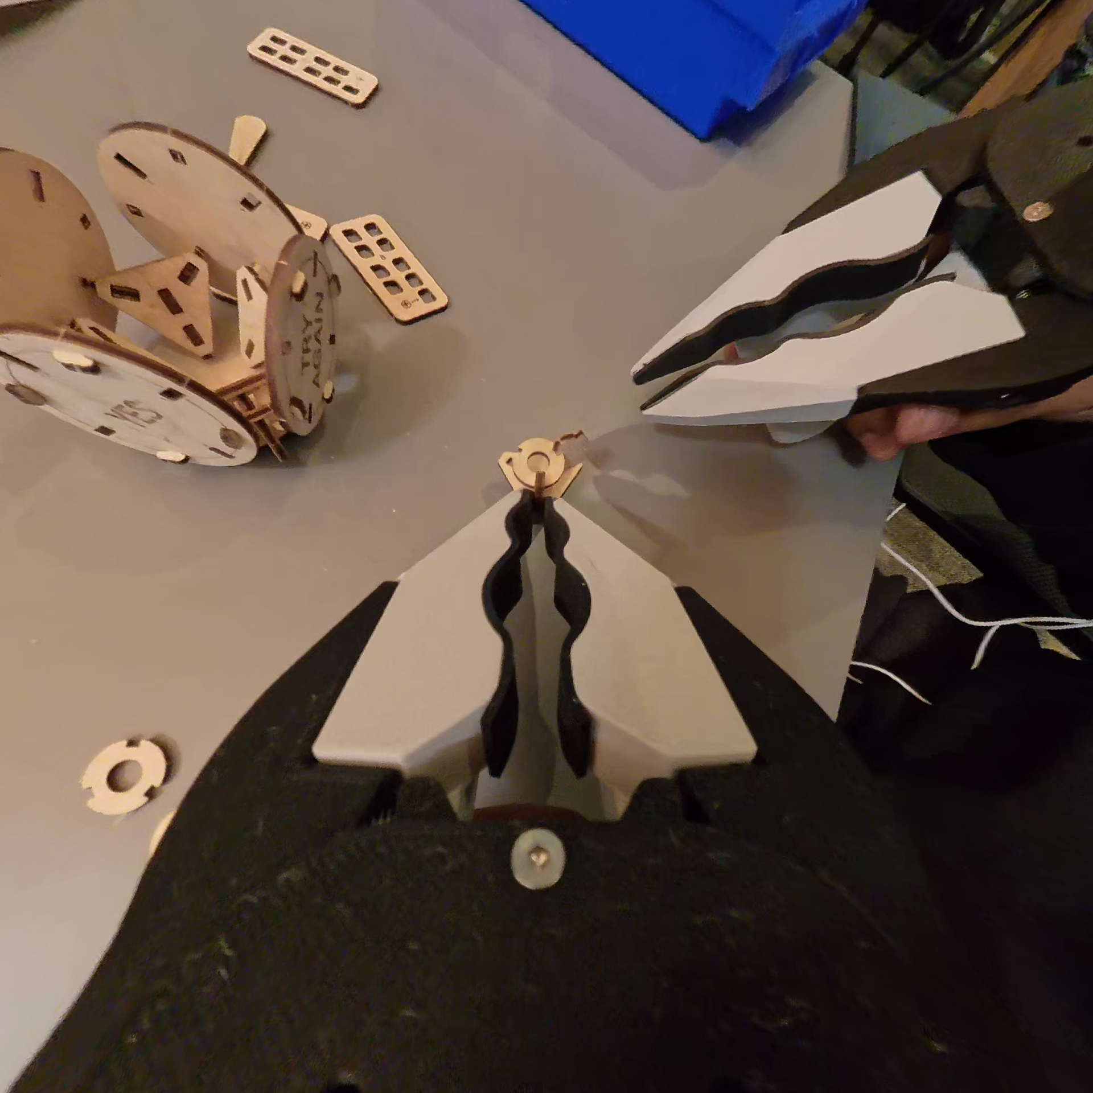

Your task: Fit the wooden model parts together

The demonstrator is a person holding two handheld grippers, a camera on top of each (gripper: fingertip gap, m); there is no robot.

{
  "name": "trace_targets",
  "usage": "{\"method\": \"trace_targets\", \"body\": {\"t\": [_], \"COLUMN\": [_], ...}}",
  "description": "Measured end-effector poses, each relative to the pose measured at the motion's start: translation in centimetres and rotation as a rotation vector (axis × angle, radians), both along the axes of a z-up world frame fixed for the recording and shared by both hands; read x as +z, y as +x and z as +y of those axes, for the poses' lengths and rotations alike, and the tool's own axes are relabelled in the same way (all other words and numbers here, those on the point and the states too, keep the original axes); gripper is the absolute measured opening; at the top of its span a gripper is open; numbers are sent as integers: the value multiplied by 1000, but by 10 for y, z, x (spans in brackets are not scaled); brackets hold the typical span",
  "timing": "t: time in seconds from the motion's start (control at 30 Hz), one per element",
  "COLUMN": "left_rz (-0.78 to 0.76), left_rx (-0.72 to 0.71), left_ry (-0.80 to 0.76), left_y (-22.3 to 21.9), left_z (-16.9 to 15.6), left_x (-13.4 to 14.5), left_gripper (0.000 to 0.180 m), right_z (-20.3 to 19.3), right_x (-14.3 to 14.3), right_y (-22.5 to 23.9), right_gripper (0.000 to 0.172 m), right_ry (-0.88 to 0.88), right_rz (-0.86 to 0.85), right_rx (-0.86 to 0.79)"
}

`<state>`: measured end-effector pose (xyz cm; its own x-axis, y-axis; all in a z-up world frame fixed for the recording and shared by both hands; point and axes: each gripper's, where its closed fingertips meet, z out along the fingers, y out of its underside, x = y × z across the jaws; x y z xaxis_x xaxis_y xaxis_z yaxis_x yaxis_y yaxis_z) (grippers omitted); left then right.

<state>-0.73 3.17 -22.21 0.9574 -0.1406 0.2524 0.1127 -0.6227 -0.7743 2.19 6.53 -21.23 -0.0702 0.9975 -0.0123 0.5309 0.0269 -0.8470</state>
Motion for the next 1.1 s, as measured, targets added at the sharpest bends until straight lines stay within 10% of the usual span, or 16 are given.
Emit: {"method": "trace_targets", "body": {"t": [0.17, 0.57, 1.1], "left_rz": [18, 26, -656], "left_rx": [9, 23, -8], "left_ry": [87, 181, 315], "left_y": [-5, -10, -12], "left_z": [4, 6, 4], "left_x": [12, 26, 62], "left_gripper": [1, 0, 0], "right_z": [-20, -17, -28], "right_x": [22, 29, 85], "right_y": [-9, -27, -9], "right_gripper": [42, 43, 34], "right_ry": [-112, -166, -72], "right_rz": [128, 180, 609], "right_rx": [77, 90, 414]}}
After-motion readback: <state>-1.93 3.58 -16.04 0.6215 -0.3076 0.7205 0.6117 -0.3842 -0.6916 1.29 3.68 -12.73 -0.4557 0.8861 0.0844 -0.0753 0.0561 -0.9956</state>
